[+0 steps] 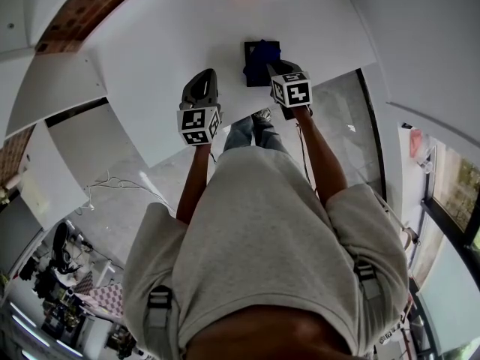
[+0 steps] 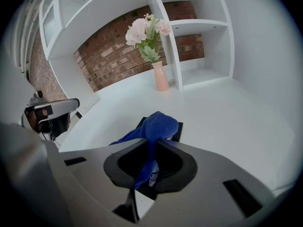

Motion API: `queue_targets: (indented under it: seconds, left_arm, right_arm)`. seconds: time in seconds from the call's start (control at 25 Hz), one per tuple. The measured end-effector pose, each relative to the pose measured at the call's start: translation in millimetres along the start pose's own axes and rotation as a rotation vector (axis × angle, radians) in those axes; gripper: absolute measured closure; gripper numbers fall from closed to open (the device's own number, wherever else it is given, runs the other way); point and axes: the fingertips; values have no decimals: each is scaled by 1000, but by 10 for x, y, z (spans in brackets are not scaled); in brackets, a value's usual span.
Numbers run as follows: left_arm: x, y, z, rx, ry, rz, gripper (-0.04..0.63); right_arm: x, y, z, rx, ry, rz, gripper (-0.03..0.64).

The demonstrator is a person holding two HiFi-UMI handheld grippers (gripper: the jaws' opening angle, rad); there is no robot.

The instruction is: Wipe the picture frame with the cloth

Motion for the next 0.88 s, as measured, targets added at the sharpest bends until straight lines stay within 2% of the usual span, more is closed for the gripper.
queue_targets:
  seconds: [0.4, 0.88]
  left_arm:
    - [24, -43, -135, 12, 29, -9, 577]
    - [-13, -42, -248, 23, 59, -16, 577]
  right_arm:
    - [-289, 175, -330, 60, 67, -6, 557]
    - [-614, 226, -493, 106, 122, -61, 557]
Point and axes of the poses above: the fingertips, and each gripper's own axes: x forward along the fingers, z to its left, y out of its underside, and after that the axes turned 13 degrees about -y, right-handed
